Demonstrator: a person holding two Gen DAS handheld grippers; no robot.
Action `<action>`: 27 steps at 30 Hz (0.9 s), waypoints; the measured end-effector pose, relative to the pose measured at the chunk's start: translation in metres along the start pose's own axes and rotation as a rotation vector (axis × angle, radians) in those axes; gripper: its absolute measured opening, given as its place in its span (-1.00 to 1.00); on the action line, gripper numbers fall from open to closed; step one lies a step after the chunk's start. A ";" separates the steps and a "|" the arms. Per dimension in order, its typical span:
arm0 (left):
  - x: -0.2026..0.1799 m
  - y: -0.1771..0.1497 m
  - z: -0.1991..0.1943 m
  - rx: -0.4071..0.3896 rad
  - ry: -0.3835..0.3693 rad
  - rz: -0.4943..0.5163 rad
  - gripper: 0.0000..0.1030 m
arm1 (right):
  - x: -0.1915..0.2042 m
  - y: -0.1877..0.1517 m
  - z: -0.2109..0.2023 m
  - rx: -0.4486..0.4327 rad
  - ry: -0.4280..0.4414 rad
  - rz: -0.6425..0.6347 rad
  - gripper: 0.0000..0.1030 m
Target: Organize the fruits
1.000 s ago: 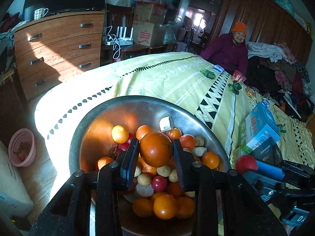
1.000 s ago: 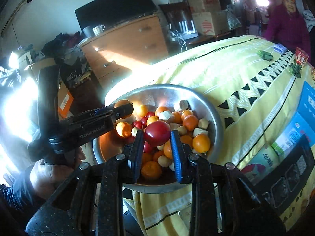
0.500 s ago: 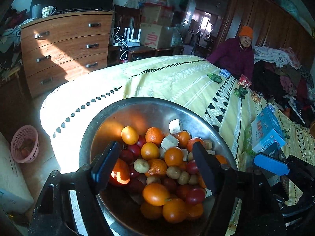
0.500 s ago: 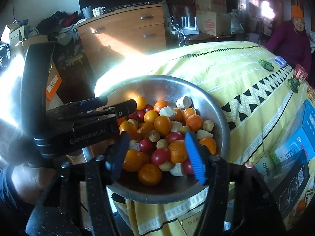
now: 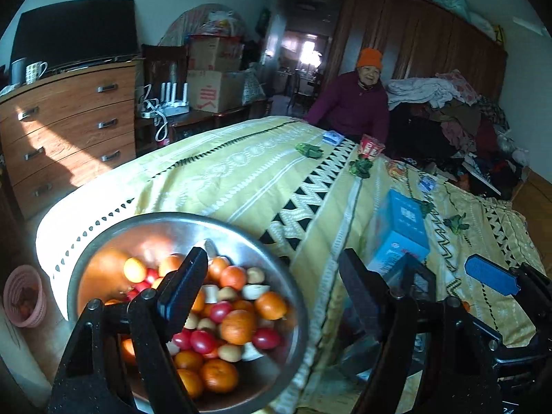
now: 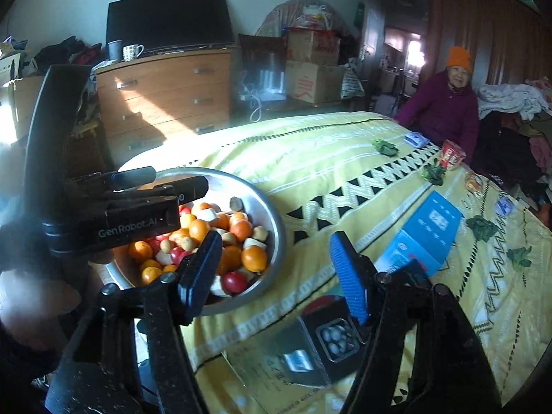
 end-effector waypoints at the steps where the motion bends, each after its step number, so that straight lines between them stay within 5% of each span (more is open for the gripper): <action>1: -0.020 0.000 0.000 -0.002 -0.030 0.017 0.56 | -0.012 -0.004 -0.008 -0.008 -0.028 0.007 0.35; 8: -0.169 -0.031 0.008 0.024 -0.260 0.172 0.93 | -0.129 -0.073 -0.081 -0.039 -0.331 0.144 0.71; 14: -0.278 -0.124 0.050 0.228 -0.388 0.325 0.99 | -0.224 -0.206 -0.093 0.191 -0.486 0.352 0.78; 19: -0.310 -0.207 0.106 0.403 -0.327 0.414 0.99 | -0.251 -0.284 -0.075 0.334 -0.473 0.466 0.78; 27: -0.296 -0.254 0.145 0.461 -0.211 0.407 1.00 | -0.268 -0.326 -0.060 0.346 -0.449 0.586 0.87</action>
Point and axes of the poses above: each gripper's, at about its wrist camera, not at the fingertips, and z roughly the way its jaws point, x to its left, y to its top, the point moved 2 cm from there along z, roughly the way its jaws point, and after that the axes turned 5 degrees about -x, right-handed, at the moved point
